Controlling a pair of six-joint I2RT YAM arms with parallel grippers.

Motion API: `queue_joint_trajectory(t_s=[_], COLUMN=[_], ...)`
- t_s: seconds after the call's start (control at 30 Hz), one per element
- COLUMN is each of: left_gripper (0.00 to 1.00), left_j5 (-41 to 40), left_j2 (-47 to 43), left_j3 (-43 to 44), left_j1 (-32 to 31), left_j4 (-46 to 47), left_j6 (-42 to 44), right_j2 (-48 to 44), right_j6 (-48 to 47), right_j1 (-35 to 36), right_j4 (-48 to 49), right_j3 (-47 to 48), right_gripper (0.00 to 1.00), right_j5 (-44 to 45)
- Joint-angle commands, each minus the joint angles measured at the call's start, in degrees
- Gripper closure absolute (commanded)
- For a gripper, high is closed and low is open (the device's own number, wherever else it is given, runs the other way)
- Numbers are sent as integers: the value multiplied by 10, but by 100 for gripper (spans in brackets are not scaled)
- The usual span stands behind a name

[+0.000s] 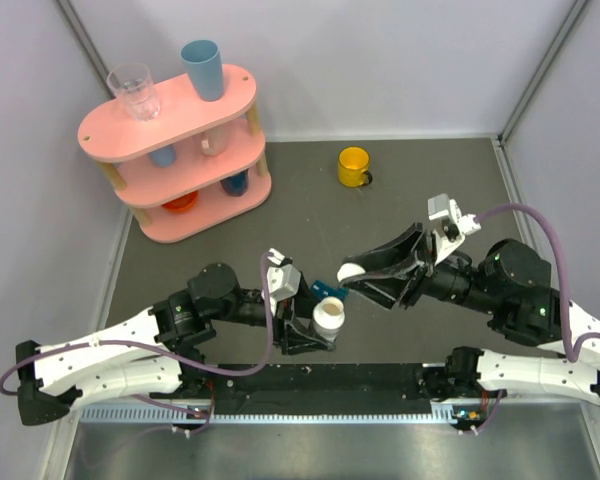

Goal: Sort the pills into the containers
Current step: Unscrew the lid of the pill bottle.

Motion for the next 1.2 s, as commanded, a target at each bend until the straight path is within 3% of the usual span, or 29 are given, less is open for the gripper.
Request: queue_joint_trajectory(t_s=[0.0, 0.23, 0.53, 1.17], left_gripper=[100, 100, 100, 100], left_j5=[-90, -158, -163, -168], left_j2=[-14, -10, 9, 38], left_j3=[12, 21, 30, 53], left_j1=[2, 2, 3, 2], left_j4=[-61, -117, -91, -88], left_j6=[27, 47, 40, 39], right_j2=[-14, 8, 55, 59], right_j6=[20, 24, 27, 11], right_j1=[4, 4, 4, 4], right_j4=[-87, -150, -150, -150], right_j3=[4, 10, 29, 18], right_gripper=[100, 100, 100, 100], right_j5=[205, 247, 172, 111])
